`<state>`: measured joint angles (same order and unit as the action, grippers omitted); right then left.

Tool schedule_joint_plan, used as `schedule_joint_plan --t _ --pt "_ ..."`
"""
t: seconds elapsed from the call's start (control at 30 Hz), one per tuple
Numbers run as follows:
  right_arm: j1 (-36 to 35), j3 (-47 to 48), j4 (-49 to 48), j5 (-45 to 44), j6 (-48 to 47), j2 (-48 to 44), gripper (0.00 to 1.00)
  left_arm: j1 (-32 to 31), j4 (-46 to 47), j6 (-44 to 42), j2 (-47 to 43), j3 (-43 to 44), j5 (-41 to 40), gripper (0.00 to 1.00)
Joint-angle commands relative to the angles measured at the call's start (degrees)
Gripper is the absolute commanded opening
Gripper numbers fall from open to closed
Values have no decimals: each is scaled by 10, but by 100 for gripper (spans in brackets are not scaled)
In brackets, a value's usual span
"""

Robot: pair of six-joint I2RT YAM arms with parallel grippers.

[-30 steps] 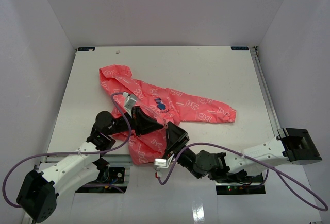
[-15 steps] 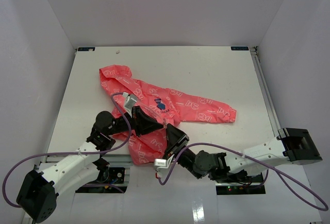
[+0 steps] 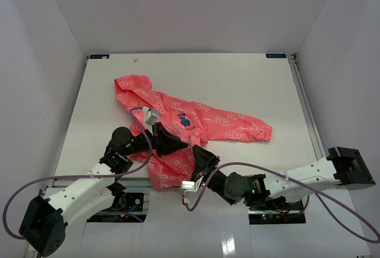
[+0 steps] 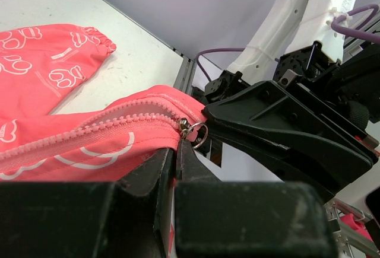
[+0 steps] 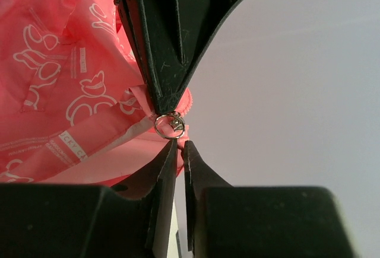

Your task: Zip up the jacket

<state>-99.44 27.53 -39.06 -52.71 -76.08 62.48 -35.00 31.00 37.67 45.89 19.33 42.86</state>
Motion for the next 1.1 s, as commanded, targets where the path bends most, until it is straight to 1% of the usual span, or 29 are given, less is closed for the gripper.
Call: schedule_joint_plan --t 0.0,0.07,0.47,0.63,0.7,0.77,1.07 --pt "-1 34 -10 3 28 -17 11 1 -13 -15 -4 15 0 0" --pt "-1 35 -2 6 36 -17 8 1 -9 -14 -5 14 3 0" --pt "14 47 44 40 88 -31 8 1 1 -11 -17 8 13 0" --pt "20 59 82 46 118 -36 8 1 5 -9 -19 4 17 0" --pt "21 61 101 52 131 -35 23 1 9 -7 -19 4 19 0" --pt "20 64 112 57 139 -32 29 1 8 -6 -21 4 20 0" --pt "20 71 136 58 144 -15 40 1 1 -5 -34 5 21 0"
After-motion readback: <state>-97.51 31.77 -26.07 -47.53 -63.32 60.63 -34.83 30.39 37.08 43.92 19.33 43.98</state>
